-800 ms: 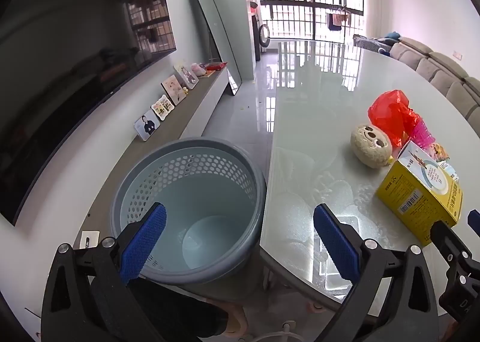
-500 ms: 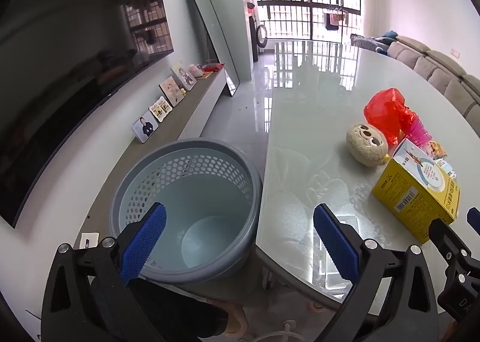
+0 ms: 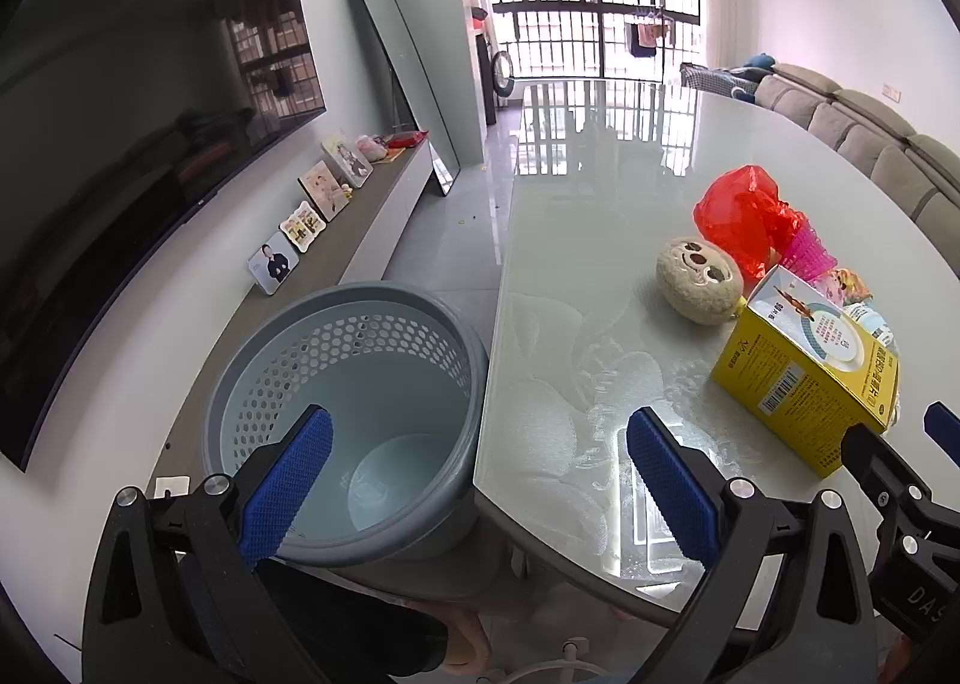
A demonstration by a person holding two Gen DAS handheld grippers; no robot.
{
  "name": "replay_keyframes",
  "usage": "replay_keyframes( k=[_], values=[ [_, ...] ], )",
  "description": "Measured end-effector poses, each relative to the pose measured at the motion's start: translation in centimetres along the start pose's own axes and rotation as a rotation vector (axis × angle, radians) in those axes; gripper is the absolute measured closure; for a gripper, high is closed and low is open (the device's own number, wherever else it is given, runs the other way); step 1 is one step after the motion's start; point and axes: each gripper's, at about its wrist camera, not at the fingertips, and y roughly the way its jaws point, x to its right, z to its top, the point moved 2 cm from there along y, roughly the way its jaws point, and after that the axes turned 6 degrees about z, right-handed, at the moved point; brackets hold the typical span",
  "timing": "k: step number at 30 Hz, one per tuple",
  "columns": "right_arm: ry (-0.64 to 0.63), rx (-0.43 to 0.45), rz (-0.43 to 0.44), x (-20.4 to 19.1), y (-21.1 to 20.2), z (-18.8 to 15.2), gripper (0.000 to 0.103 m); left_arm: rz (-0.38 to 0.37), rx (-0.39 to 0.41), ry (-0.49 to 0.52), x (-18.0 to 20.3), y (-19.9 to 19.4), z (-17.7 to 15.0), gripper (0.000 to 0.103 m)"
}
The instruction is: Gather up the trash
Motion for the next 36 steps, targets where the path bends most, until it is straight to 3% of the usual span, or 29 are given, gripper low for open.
replay_keyframes(
  k=[36],
  values=[
    [0.004,0.012,-0.006,0.23,-0.31,0.03,0.009,-0.005,0.006,0.007,0.27,-0.37,0.01,0.006]
  ],
)
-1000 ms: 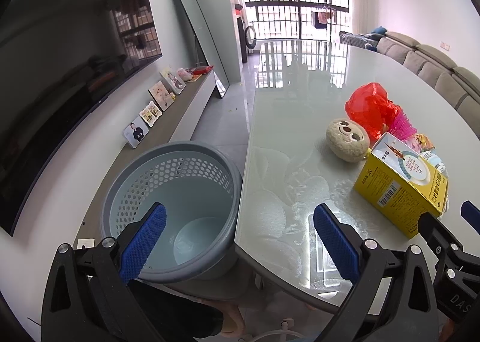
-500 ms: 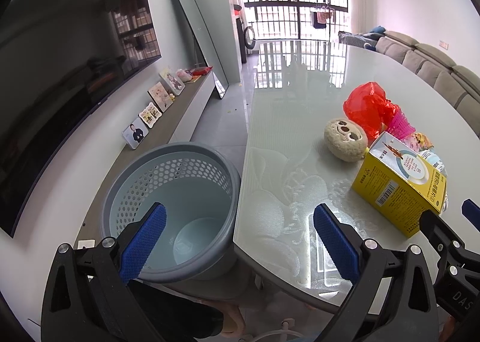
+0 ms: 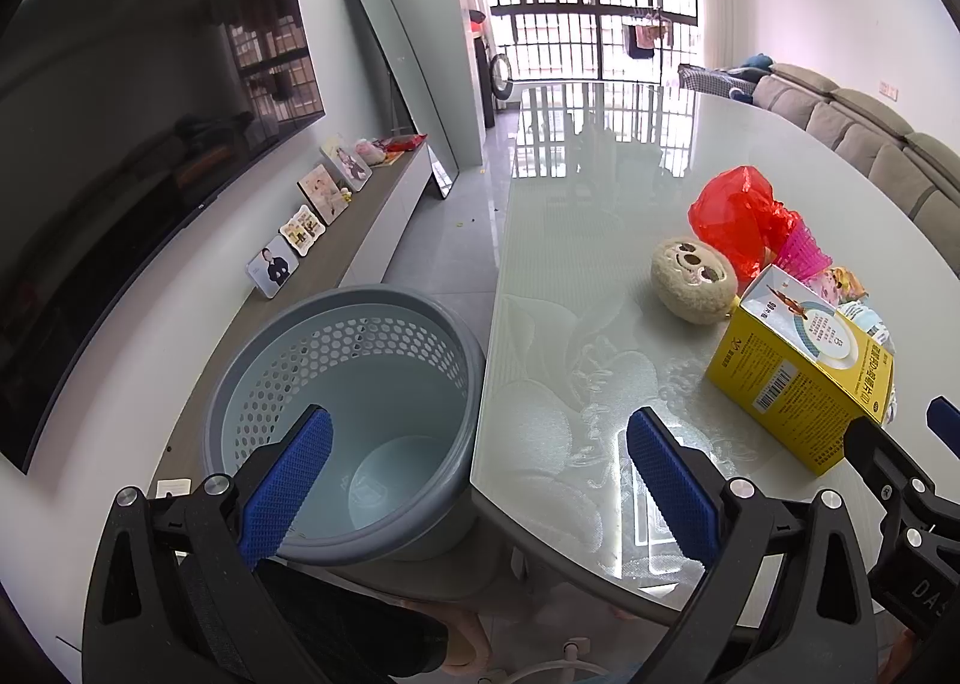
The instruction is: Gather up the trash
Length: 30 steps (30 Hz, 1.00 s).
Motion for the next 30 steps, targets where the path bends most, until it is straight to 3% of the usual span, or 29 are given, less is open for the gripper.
replay_keyframes(
  k=[30],
  values=[
    [0.002,-0.004,0.004,-0.04,0.11,-0.1,0.009,0.012,0.0,-0.008,-0.12,0.6,0.05,0.006]
  ],
)
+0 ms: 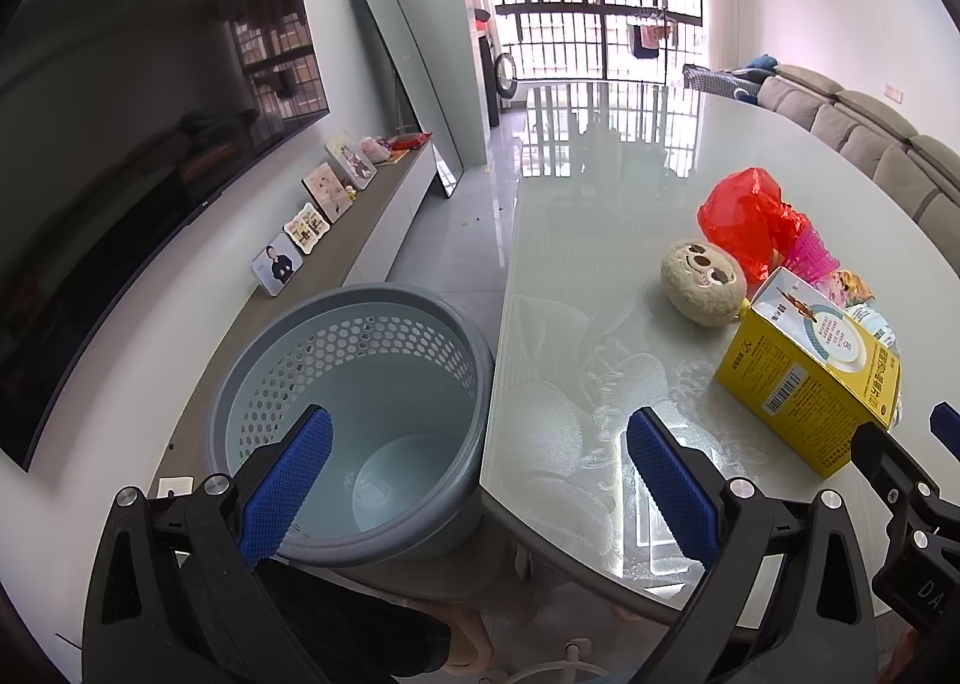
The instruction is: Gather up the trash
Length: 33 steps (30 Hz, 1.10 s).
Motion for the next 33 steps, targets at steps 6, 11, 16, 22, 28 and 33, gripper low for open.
replay_keyframes(
  k=[6,11,16,22,28,33],
  values=[
    [0.0,0.0,0.002,0.0,0.0,0.0,0.009,0.0,0.001,-0.001,-0.1,-0.1,0.0,0.006],
    [0.001,0.003,0.001,0.0,0.0,0.0,0.009,-0.002,0.005,0.002,-0.1,-0.2,0.0,0.006],
    [0.001,0.001,0.003,0.0,0.1,0.0,0.009,0.001,0.007,-0.002,-0.1,-0.3,0.1,0.006],
    [0.002,0.002,0.008,0.1,0.0,-0.1,0.009,0.001,0.006,0.002,-0.1,-0.3,0.1,0.006],
    [0.005,0.005,0.015,0.4,-0.1,0.0,0.009,0.001,0.003,0.003,0.0,-0.3,0.1,0.006],
    [0.021,0.004,0.026,1.2,0.0,-0.1,0.009,0.003,0.001,0.002,0.2,-0.2,0.2,0.006]
  ],
)
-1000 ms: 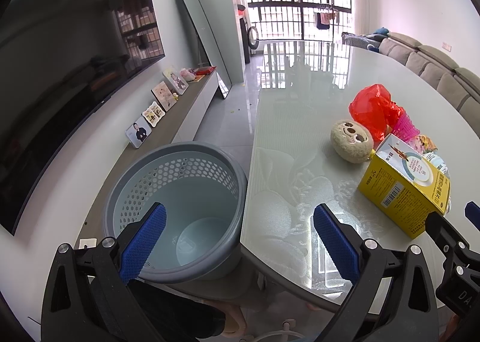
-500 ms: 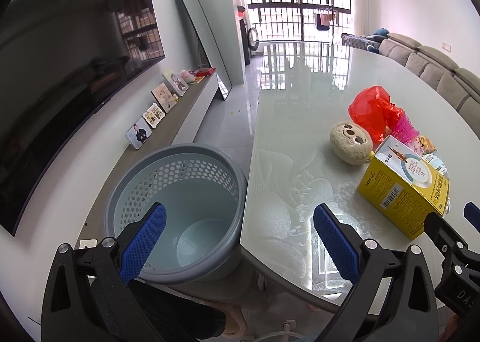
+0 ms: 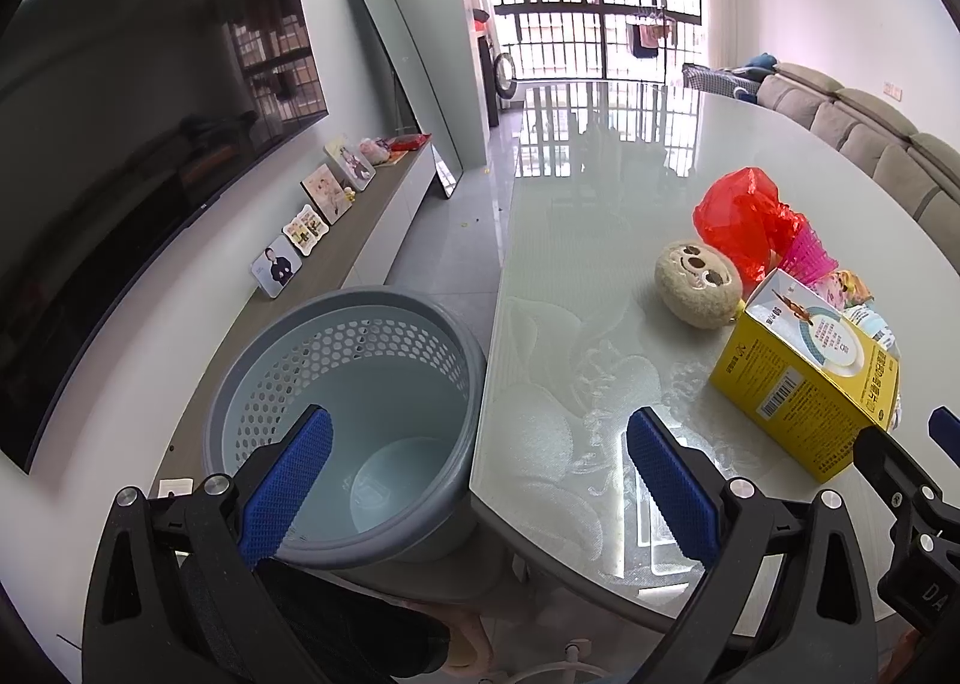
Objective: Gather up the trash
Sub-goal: 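Close the right gripper on the crumpled white paper while the left tool approaches the yellow box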
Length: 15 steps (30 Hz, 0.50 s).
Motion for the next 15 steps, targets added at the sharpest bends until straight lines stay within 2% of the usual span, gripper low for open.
replay_keyframes(
  k=[7,15],
  values=[
    [0.012,0.024,-0.011,2.3,-1.1,0.0,0.009,-0.033,-0.016,0.004,2.0,0.2,0.0,0.006],
    [0.057,0.04,-0.084,6.7,-2.1,0.0,0.009,-0.077,-0.02,0.038,5.2,-0.1,0.0,0.006]
  ],
)
